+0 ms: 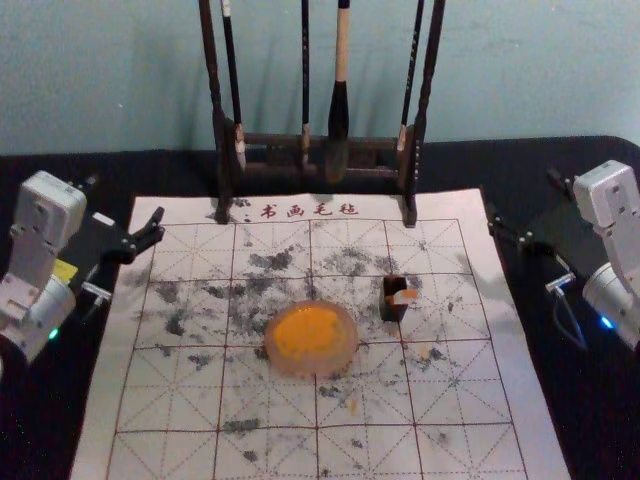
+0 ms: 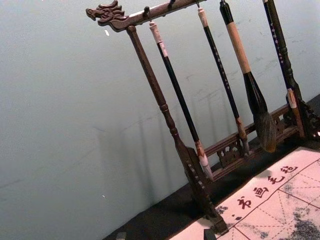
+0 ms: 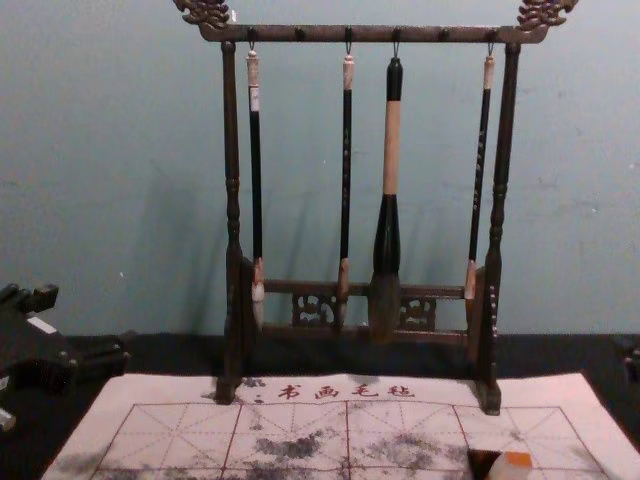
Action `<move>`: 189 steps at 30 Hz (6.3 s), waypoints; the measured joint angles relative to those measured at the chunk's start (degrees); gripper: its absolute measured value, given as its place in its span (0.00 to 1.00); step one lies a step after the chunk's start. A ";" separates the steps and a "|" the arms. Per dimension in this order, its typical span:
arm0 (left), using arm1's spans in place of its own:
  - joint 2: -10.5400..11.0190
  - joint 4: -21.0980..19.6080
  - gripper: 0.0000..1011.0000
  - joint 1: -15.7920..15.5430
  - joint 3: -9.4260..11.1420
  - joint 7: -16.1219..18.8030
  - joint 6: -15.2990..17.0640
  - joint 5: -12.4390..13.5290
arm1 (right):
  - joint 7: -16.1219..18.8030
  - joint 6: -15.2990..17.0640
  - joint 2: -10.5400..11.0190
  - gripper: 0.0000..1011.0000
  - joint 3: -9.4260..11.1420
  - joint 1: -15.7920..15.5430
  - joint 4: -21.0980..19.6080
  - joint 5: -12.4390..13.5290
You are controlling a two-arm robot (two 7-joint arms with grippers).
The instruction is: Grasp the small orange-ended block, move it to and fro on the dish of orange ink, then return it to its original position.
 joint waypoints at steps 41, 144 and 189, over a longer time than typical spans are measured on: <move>0.00 0.00 0.99 0.00 0.00 0.00 0.00 0.00 | 0.00 0.00 0.00 0.99 0.00 0.00 0.00 0.00; 0.00 0.00 0.99 0.00 0.00 0.00 0.00 0.00 | 52.83 -17.74 -4.93 0.96 -6.97 14.61 21.59 3.27; 0.00 0.00 0.99 0.00 0.00 0.00 0.00 0.00 | 52.33 -17.11 -4.93 0.13 -6.60 14.33 20.94 3.69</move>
